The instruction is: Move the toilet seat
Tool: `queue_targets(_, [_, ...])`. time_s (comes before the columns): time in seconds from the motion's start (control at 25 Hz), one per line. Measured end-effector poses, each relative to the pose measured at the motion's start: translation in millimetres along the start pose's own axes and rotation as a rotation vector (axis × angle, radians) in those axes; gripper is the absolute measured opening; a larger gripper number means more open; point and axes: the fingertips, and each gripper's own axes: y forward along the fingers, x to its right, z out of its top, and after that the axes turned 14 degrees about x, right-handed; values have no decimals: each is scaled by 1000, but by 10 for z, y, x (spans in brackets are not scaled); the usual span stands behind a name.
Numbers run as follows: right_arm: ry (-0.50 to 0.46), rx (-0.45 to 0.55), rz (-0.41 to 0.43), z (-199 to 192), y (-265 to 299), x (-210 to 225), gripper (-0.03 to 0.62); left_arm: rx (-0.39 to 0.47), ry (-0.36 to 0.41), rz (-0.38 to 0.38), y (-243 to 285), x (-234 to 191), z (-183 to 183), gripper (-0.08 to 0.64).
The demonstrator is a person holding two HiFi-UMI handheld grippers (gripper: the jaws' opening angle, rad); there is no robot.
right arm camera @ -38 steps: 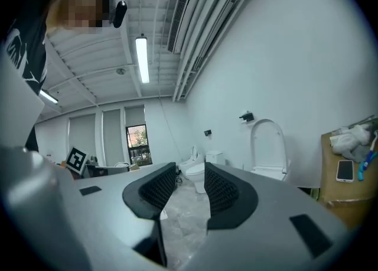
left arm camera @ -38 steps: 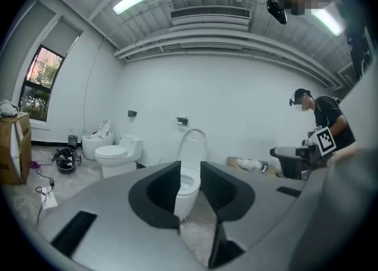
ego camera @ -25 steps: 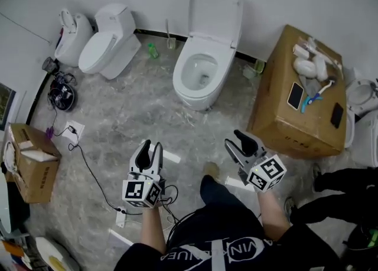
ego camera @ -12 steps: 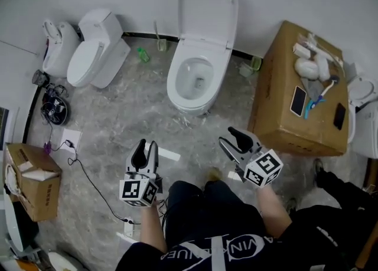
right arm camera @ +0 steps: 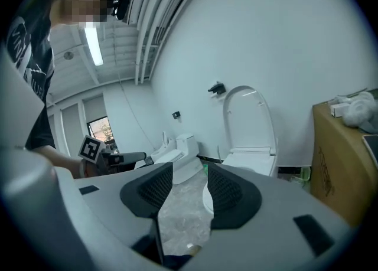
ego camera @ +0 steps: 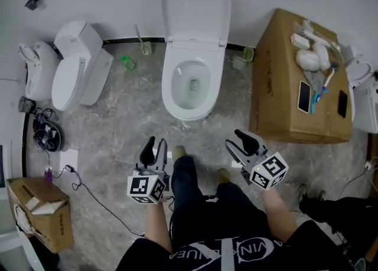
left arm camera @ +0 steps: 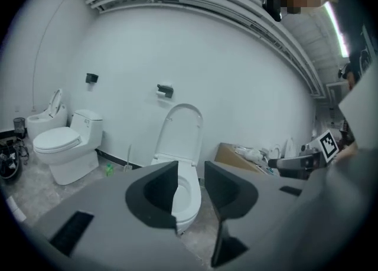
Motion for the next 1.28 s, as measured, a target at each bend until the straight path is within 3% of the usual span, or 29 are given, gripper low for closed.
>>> queue_targets(0.24, [48, -85, -100, -496, 528, 101, 195, -115, -30, -107, 541, -471, -355, 149])
queue_targets(0.68, [172, -194, -252, -1769, 1086, 277, 199, -298, -97, -227, 908, -1070, -1477, 172])
queue_targets(0.84, [180, -214, -301, -2157, 1219, 494, 202, -346, -97, -277, 1043, -1188, -1899, 189])
queue_targets(1.0, [176, -240, -293, -2508, 1409, 663, 204, -392, -97, -309, 1142, -1307, -2338, 196])
queue_targets(1.28, [153, -302, -368, -2998, 1639, 1009, 207, -478, -42, -361, 1245, -1541, -2888, 196])
